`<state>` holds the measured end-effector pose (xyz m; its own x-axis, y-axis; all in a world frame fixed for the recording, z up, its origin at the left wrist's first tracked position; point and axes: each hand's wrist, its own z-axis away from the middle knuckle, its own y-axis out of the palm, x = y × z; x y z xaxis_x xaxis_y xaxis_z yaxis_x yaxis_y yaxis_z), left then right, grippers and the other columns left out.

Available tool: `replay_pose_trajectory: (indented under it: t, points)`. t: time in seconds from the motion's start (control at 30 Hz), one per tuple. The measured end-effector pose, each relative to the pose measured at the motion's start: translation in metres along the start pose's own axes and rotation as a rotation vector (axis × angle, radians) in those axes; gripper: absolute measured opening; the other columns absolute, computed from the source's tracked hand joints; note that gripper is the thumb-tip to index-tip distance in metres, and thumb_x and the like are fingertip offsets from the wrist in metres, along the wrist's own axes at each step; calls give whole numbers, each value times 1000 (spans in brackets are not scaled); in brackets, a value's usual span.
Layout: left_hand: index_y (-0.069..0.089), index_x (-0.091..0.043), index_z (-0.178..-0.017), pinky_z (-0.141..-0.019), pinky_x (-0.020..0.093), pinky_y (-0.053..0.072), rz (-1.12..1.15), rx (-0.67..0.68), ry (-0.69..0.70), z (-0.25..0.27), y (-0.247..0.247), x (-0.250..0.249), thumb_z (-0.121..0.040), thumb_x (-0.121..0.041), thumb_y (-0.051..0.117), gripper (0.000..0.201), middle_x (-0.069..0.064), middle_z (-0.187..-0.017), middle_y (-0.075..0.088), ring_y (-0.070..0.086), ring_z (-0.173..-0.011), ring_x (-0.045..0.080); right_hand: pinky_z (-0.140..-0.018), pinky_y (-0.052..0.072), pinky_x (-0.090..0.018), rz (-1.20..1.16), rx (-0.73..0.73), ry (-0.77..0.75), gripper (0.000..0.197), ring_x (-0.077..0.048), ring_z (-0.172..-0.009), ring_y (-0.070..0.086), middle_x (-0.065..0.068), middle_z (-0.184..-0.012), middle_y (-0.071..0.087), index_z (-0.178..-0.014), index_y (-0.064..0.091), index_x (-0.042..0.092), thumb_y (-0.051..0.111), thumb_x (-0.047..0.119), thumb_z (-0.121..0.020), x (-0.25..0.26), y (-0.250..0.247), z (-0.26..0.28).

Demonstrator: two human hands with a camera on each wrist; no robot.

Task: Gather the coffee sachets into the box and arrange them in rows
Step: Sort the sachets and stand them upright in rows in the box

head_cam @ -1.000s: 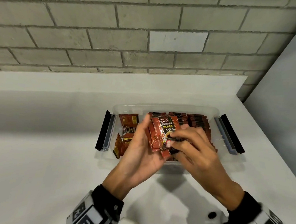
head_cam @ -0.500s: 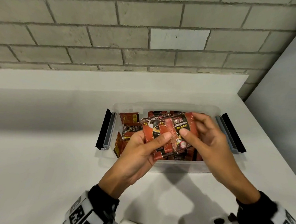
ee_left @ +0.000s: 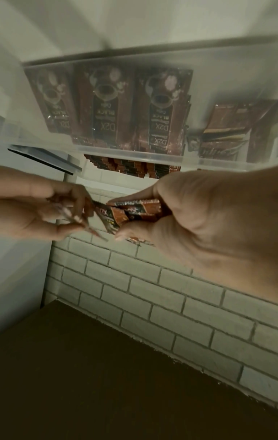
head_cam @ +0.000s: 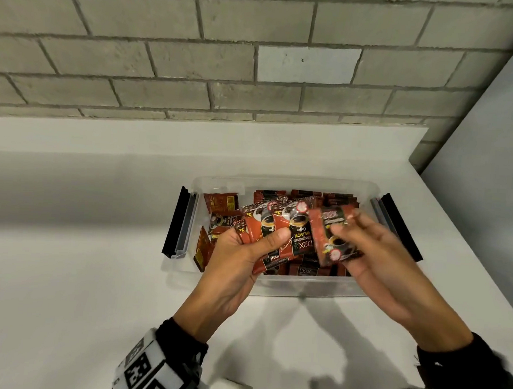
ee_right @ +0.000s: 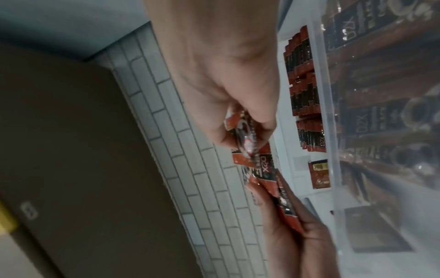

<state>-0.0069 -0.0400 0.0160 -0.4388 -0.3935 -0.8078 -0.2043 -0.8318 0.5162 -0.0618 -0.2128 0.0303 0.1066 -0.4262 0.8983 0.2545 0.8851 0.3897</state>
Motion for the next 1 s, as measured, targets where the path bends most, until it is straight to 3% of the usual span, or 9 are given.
replay_pose_trajectory:
  t: [0.1, 0.17, 0.23, 0.4, 0.57, 0.67, 0.87, 1.0]
  points:
    - [65, -12, -94, -83, 36, 56, -20, -12, -27, 0, 1, 1, -58, -13, 74, 37, 10, -96, 75, 71, -89, 22, -88, 48, -30, 206, -35, -16, 17, -11, -88, 65, 0, -89, 72, -101, 61, 10, 59, 7, -85, -7, 5, 1]
    - [65, -12, -97, -85, 37, 56, -39, 17, -53, 2, 0, -1, -62, -23, 72, 37, 9, -95, 75, 71, -90, 21, -86, 47, -30, 263, -61, -24, 14, -10, -85, 67, 0, -88, 73, -100, 61, 12, 60, 8, -87, -8, 4, -2]
    - [64, -9, -104, -77, 33, 58, 29, 47, -71, 3, 0, -4, -76, -28, 65, 34, 9, -95, 74, 71, -85, 18, -81, 49, -32, 250, -105, -25, 18, -14, -86, 68, -3, -91, 73, -106, 61, 9, 59, 6, -88, -7, 1, -6]
    - [58, -4, -107, -71, 33, 60, 130, -2, -74, 2, -5, -9, -93, -13, 50, 18, 15, -102, 70, 70, -86, 19, -87, 55, -42, 109, -177, -30, 37, -28, -106, 64, -16, -114, 65, -119, 57, 4, 61, 5, -83, 8, -9, -14]
    - [59, -5, -106, -74, 32, 60, 106, 35, -50, 3, -6, -10, -87, -10, 56, 20, 16, -106, 71, 71, -90, 22, -71, 59, -30, 108, -53, -1, 32, -18, -92, 69, -7, -102, 71, -108, 61, 12, 61, 8, -76, 15, -11, -13]
    - [60, -5, -105, -75, 31, 60, 93, 63, -41, 3, -3, -8, -85, -9, 57, 21, 16, -106, 71, 70, -93, 22, -82, 58, -34, 168, -16, 49, 39, -20, -97, 67, -11, -109, 70, -114, 60, 10, 63, 9, -75, 7, -7, -12]
    - [55, -5, -120, -76, 29, 58, 82, 72, -48, 1, -4, -4, -77, -14, 62, 44, 14, -113, 69, 66, -105, 24, -91, 53, -43, 168, -54, 77, 37, -25, -103, 63, -18, -118, 64, -116, 59, 7, 63, 5, -79, 1, 0, -15]
    - [50, -10, -129, -90, 31, 54, 20, 91, -88, -1, -7, -3, -83, -25, 60, 49, 10, -116, 68, 64, -110, 19, -97, 47, -49, 220, -75, 58, 36, -29, -109, 61, -16, -117, 65, -119, 57, 9, 62, 3, -83, 1, 2, -16]
